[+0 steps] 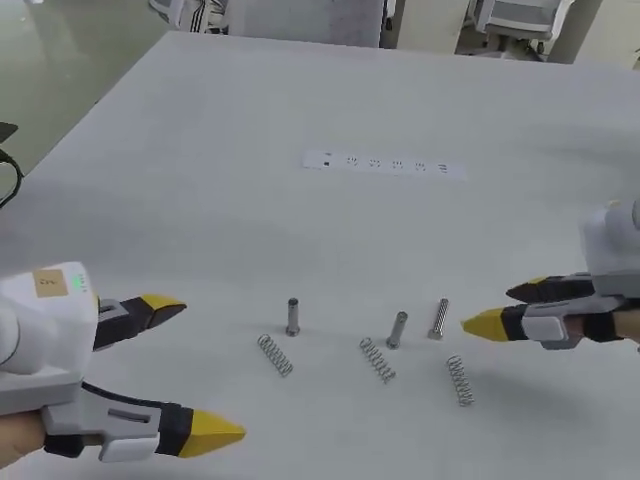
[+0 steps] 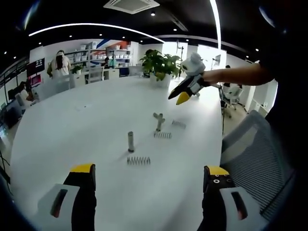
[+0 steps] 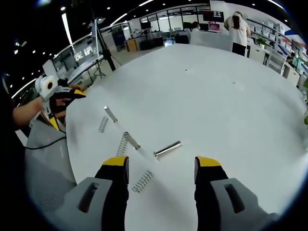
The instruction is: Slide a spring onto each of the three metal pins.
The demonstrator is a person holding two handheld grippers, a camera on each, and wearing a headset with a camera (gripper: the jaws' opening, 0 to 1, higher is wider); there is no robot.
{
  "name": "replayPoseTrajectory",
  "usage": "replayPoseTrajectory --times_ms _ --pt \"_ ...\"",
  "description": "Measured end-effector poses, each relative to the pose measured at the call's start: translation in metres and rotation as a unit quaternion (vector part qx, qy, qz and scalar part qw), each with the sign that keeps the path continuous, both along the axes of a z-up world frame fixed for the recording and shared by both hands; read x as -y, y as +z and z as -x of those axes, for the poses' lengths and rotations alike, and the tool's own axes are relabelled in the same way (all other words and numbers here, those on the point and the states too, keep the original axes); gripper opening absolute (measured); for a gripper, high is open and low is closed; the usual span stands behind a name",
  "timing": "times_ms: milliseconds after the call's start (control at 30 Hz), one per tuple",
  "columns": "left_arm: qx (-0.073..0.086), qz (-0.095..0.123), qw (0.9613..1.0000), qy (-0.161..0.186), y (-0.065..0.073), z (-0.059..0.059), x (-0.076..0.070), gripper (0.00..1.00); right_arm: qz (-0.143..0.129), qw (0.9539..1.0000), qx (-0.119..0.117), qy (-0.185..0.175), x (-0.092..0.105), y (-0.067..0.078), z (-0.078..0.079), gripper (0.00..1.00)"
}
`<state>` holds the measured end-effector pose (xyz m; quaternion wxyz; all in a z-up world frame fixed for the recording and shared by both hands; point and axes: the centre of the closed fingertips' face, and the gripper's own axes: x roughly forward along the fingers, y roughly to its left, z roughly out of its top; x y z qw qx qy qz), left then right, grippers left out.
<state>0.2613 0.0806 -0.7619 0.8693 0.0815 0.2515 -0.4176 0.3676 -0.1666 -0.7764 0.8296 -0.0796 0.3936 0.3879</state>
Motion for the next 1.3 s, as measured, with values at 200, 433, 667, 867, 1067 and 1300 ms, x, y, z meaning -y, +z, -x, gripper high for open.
replayPoseTrajectory --times_ms 200,433,667,867,1067,1300 --pt "0.006 -0.004 1.0000 -0.004 -0.001 0.002 -0.003 0.97 0.000 0.9998 -0.013 -0.013 -0.006 -0.006 -0.009 0.49" --pt "0.014 0.005 0.9999 0.001 0.001 0.001 -0.006 0.98 0.015 0.9997 -0.020 -0.009 -0.013 -0.014 -0.014 0.48" --pt "0.006 0.004 0.9999 0.010 -0.002 0.001 -0.010 0.95 0.019 0.9987 -0.038 -0.029 -0.014 -0.019 -0.021 0.40" --pt "0.003 -0.001 0.9999 0.013 -0.005 0.002 -0.011 0.93 0.015 0.9943 -0.075 -0.073 -0.016 -0.024 -0.030 0.30" --pt "-0.002 -0.003 0.9999 0.012 -0.008 0.004 -0.012 0.91 0.016 0.9895 -0.106 -0.097 -0.019 -0.036 -0.032 0.23" --pt "-0.006 -0.006 0.9998 0.018 -0.010 0.005 -0.017 0.89 0.030 0.9829 -0.130 -0.127 -0.017 -0.051 -0.038 0.21"
